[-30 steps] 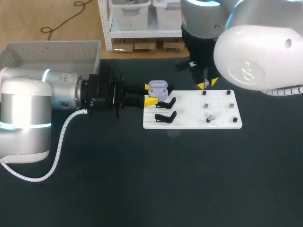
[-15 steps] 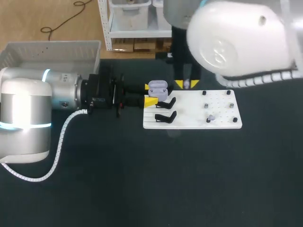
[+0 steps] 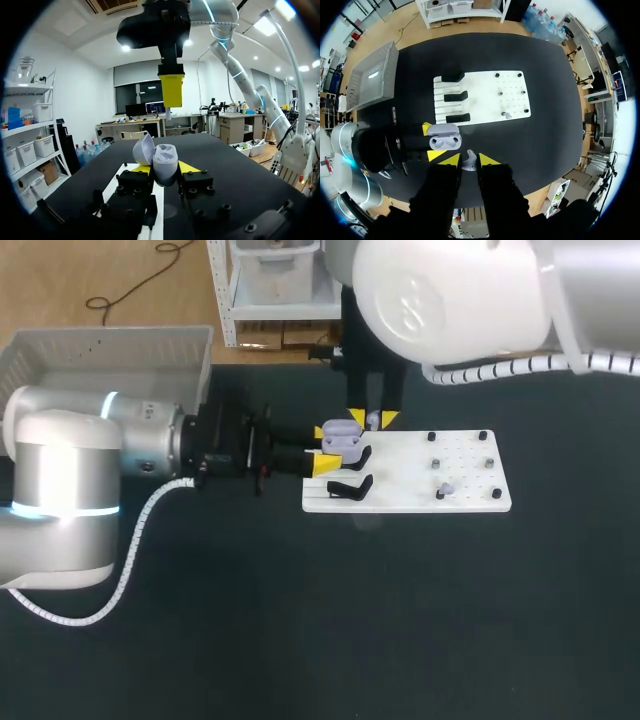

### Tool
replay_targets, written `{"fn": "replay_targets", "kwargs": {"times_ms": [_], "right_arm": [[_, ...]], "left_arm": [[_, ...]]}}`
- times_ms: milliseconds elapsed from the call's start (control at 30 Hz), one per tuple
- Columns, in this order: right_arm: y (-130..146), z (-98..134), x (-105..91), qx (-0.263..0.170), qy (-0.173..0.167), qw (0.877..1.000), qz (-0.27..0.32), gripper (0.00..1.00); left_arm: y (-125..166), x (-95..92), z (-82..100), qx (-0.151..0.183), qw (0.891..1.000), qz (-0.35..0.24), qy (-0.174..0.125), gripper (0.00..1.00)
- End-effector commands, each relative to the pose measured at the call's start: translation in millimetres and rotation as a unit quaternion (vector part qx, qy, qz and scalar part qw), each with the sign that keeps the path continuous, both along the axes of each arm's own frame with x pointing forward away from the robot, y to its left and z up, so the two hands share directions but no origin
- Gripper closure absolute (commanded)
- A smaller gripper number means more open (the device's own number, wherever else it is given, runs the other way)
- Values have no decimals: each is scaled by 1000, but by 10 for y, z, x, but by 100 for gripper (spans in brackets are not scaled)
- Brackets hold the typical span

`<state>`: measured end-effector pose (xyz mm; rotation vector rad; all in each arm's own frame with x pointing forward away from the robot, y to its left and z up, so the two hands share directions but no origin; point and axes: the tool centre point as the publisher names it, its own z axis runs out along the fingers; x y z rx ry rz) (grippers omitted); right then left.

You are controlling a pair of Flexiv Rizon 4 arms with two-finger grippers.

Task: Pick up each earbud case from the left stands, insert the matching earbuds, close the lid, and place the case in the box.

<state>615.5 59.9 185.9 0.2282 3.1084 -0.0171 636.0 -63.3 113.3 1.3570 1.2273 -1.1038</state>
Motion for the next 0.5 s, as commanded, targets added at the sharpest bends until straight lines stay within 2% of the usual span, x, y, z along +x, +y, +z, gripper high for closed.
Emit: {"fn": "replay_targets", "kwargs": {"times_ms": [33,267,367,500], "right_arm": [[-13,0,-14,1,-2,1000,0,100],[-13,0,-14,1,-2,1000,0,100],[97,32,12,10,-4,1000,-6,100],[158,55,36,9,6,999,-38,100]], "left_arm": [[-14,31,-16,-2,1000,0,-1,100],[-14,31,-16,-2,1000,0,-1,100],[-14,31,-16,-2,1000,0,-1,100],[-34,52,0,0,1000,3,-4,100]]}}
